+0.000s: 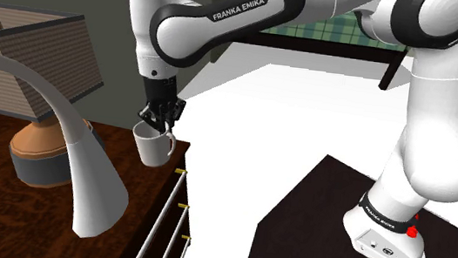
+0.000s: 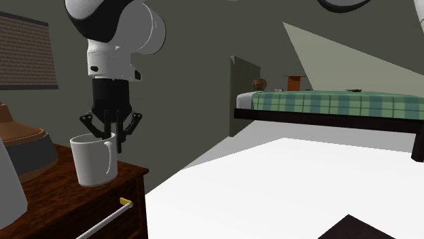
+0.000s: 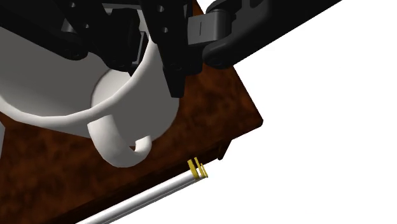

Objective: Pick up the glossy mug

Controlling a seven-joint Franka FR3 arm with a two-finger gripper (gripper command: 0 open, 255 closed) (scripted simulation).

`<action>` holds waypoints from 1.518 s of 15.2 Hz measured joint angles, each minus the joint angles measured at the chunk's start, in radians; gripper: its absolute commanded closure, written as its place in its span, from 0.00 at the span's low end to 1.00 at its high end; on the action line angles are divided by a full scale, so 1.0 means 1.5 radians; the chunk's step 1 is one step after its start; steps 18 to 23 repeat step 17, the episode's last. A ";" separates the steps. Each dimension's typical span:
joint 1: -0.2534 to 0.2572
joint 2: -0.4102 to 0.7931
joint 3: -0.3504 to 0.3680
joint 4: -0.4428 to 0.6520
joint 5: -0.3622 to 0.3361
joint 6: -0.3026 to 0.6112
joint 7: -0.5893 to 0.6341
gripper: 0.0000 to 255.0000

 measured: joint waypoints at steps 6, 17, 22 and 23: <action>0.000 -0.010 0.002 0.021 0.004 -0.030 0.000 1.00; 0.002 -0.020 0.005 0.103 0.008 -0.122 0.001 1.00; 0.002 -0.020 0.005 0.103 0.008 -0.122 0.001 1.00; 0.002 -0.020 0.005 0.103 0.008 -0.122 0.001 1.00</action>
